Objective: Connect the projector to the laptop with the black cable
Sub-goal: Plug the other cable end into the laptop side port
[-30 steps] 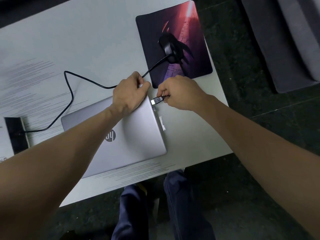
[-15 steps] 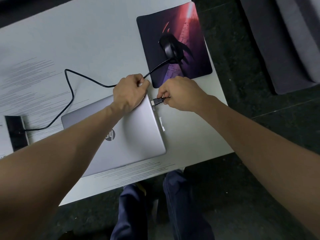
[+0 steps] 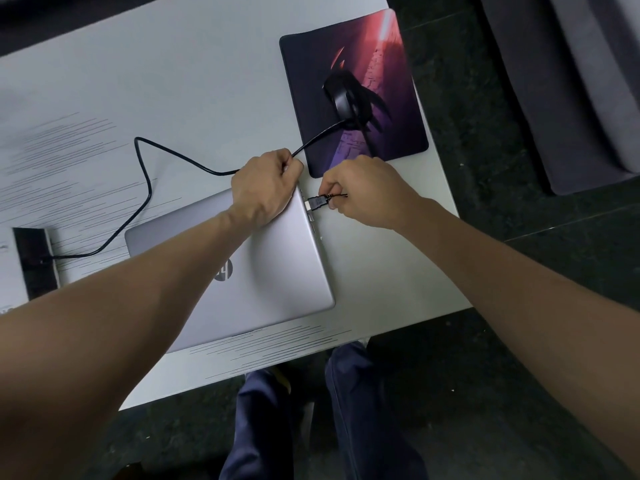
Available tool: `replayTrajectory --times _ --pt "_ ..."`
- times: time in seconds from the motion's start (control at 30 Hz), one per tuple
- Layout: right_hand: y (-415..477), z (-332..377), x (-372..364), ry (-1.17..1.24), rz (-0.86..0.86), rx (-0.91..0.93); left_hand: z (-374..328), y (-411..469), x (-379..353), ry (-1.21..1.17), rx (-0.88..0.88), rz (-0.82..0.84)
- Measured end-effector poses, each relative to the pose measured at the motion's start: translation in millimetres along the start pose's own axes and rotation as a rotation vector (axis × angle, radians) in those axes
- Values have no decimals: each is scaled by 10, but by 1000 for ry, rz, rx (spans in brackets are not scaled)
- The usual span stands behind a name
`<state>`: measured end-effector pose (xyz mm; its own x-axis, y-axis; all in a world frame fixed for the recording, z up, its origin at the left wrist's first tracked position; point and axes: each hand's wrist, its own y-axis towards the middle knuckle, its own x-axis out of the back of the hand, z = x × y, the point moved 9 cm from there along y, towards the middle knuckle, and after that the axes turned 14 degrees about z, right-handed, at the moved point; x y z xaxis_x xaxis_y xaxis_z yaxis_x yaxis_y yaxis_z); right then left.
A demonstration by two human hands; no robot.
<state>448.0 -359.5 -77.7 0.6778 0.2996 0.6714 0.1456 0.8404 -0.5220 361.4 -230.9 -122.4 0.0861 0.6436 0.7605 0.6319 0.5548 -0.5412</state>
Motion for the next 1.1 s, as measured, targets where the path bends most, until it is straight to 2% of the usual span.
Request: replayTrajectory --times 0.73,1.1 --pt "113 79 -91 -97 84 113 -4 25 -55 -4 36 -57" --pt "134 92 -78 -219 87 106 -10 30 -109 14 28 1"
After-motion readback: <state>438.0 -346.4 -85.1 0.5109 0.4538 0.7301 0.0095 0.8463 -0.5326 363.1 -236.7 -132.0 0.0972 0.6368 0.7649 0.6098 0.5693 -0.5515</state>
